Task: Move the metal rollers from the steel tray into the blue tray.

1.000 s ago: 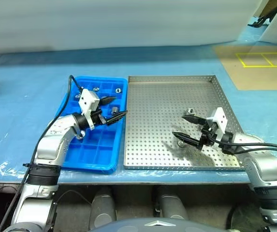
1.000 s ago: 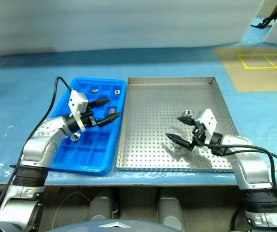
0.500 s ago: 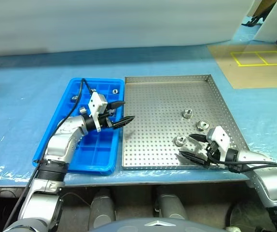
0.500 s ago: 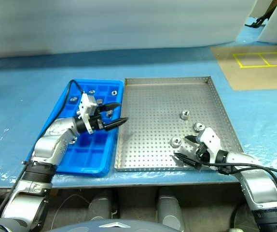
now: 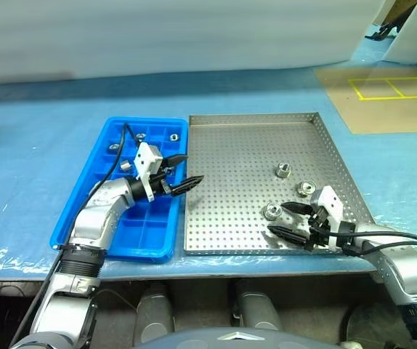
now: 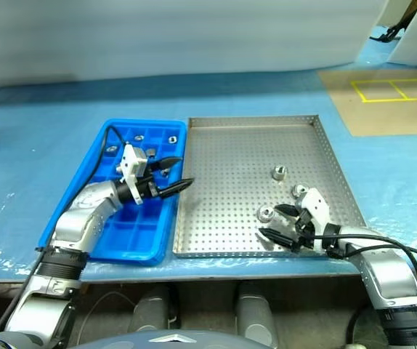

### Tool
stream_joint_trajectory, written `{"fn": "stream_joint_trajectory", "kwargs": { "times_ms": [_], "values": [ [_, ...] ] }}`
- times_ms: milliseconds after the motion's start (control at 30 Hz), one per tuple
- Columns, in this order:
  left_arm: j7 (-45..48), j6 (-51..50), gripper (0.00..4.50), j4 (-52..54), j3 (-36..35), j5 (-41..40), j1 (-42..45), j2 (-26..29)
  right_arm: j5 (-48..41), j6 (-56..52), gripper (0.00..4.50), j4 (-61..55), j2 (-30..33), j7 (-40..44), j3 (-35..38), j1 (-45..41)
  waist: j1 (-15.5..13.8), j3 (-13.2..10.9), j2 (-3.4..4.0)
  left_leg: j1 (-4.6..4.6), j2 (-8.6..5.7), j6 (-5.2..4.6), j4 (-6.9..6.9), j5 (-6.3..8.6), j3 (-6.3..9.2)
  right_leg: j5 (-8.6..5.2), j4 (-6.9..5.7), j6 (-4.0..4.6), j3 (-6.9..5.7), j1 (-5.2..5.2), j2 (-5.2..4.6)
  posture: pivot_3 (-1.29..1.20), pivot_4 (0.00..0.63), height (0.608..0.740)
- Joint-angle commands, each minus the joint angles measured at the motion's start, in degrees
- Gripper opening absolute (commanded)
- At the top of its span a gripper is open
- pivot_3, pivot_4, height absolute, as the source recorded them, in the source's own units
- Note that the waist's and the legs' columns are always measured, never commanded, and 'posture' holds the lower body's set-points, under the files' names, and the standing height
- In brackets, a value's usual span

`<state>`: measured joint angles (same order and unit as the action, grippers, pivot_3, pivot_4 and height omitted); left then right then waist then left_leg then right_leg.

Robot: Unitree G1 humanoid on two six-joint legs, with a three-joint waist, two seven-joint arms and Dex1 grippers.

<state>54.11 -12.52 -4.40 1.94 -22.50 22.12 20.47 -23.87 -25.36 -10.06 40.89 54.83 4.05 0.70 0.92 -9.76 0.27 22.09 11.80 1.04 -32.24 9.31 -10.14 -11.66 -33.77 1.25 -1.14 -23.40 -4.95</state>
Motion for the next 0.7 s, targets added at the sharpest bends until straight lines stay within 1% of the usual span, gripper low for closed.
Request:
{"fn": "stream_joint_trajectory", "kwargs": {
  "times_ms": [33,67,100,133,167,200,233,267,300,367,433,500,567,700],
  "values": [
    [-0.88,-1.20,4.20,3.66,-0.44,-0.87,0.34,0.42,-1.71,-0.23,4.50,-0.99,-0.16,-0.86,2.66,-2.02,-0.02,0.00,0.00,0.00,0.00,0.00,0.00,0.00,0.00,0.00,0.00,0.00,0.00,0.00,0.00,-0.30,0.150,0.740],
    [-1.11,-1.63,4.20,4.12,-0.45,-0.93,0.35,0.45,-2.05,-0.60,4.50,-0.55,-0.29,-0.98,2.87,-2.64,0.03,0.00,0.00,0.00,0.00,0.00,0.00,0.00,0.00,0.00,0.00,0.00,0.00,0.00,0.00,-0.30,0.150,0.740],
    [-1.41,-2.05,4.20,4.52,-0.38,-0.93,0.42,0.43,-0.58,-2.68,4.50,2.24,-2.71,-2.73,-0.50,-8.78,0.25,-0.01,-0.02,0.00,0.00,0.00,0.00,0.00,0.00,0.00,0.00,0.00,0.00,0.00,0.00,-0.30,0.150,0.740],
    [-1.67,-2.40,4.20,4.85,-0.32,-0.91,0.47,0.40,2.43,-4.74,4.50,8.46,-7.70,-5.51,-5.21,-18.44,0.97,-0.01,-0.09,-0.04,0.00,0.00,0.01,0.00,-0.01,0.00,0.00,0.00,0.03,0.01,0.01,-0.30,0.150,0.740],
    [-1.84,-2.70,4.22,5.20,-0.32,-0.98,0.44,0.46,5.11,-6.23,4.31,13.94,-12.07,-7.84,-8.93,-26.33,2.52,-0.05,-0.23,-0.05,-0.03,0.02,-0.08,-0.01,0.00,0.03,-0.03,0.04,-0.03,-0.01,0.03,-0.29,0.150,0.740],
    [-2.03,-2.99,4.24,5.56,-0.39,-1.05,0.38,0.60,7.14,-7.37,4.09,17.91,-15.25,-9.28,-11.40,-31.56,3.07,-0.05,-0.17,-0.08,-0.02,0.08,-0.21,-0.05,0.01,0.14,-0.14,0.20,-0.08,-0.17,0.05,-0.29,0.150,0.740],
    [-2.16,-3.20,4.24,5.79,-0.45,-1.10,0.33,0.72,8.28,-7.89,3.81,20.25,-16.96,-9.69,-12.44,-33.95,3.20,-0.04,-0.16,0.15,-0.05,0.15,-0.30,-0.10,0.04,0.24,-0.28,0.32,-0.17,-0.58,-0.01,-0.29,0.150,0.740],
    [-2.25,-3.34,4.24,5.86,-0.53,-1.05,0.30,0.83,9.05,-8.17,3.57,21.32,-17.71,-9.65,-13.21,-34.77,2.91,-0.04,-0.17,0.33,-0.09,0.28,-0.31,-0.20,0.03,0.29,-0.59,0.38,-0.13,-0.91,-0.05,-0.29,0.150,0.740],
    [-2.30,-3.39,4.24,5.90,-0.61,-0.98,0.20,0.95,9.73,-8.23,3.23,21.92,-18.18,-9.63,-13.99,-35.16,2.33,-0.03,-0.17,0.40,0.00,0.36,-0.37,-0.25,0.05,0.25,-1.04,0.39,-0.21,-1.03,-0.02,-0.28,0.150,0.740],
    [-2.16,-3.05,4.24,5.54,-0.77,-0.84,-0.06,1.17,11.22,-7.70,2.48,23.00,-18.56,-9.79,-15.67,-35.53,0.43,-0.01,-0.14,0.34,0.25,0.58,-0.03,-0.38,0.11,0.12,-1.02,0.58,-0.30,-1.01,0.28,-0.28,0.150,0.740],
    [-1.85,-2.63,4.24,5.18,-1.05,-0.97,-0.36,1.56,11.85,-6.32,1.82,23.97,-18.93,-9.73,-15.86,-35.83,-0.41,-0.02,-0.13,0.39,0.42,0.64,-0.03,-0.42,0.08,0.07,-0.95,0.65,-0.29,-1.01,0.46,-0.28,0.150,0.740],
    [-1.41,-2.22,4.24,4.66,-1.46,-1.03,-0.60,2.13,10.88,-5.73,1.82,23.86,-19.05,-8.58,-14.56,-36.41,-0.44,-0.02,-0.13,0.54,0.36,0.56,-0.10,-0.38,0.03,0.07,-0.90,0.65,-0.23,-1.07,0.42,-0.28,0.150,0.740],
    [-1.15,-2.02,4.24,4.27,-1.66,-1.06,-0.58,2.40,10.47,-5.53,1.82,23.51,-18.54,-7.34,-14.02,-36.81,-0.23,-0.02,-0.14,0.52,0.29,0.48,-0.16,-0.32,0.00,0.08,-0.92,0.65,-0.14,-1.08,0.36,-0.28,0.150,0.740],
    [-0.89,-1.51,4.24,3.20,-1.73,-0.97,0.01,2.45,10.08,-1.88,1.82,26.14,-15.98,-3.44,-11.97,-37.11,-0.25,-0.03,-0.14,0.35,0.40,0.57,-0.18,-0.37,0.00,0.10,-1.04,0.68,-0.15,-1.06,0.42,-0.28,0.150,0.740]
  ]
}}
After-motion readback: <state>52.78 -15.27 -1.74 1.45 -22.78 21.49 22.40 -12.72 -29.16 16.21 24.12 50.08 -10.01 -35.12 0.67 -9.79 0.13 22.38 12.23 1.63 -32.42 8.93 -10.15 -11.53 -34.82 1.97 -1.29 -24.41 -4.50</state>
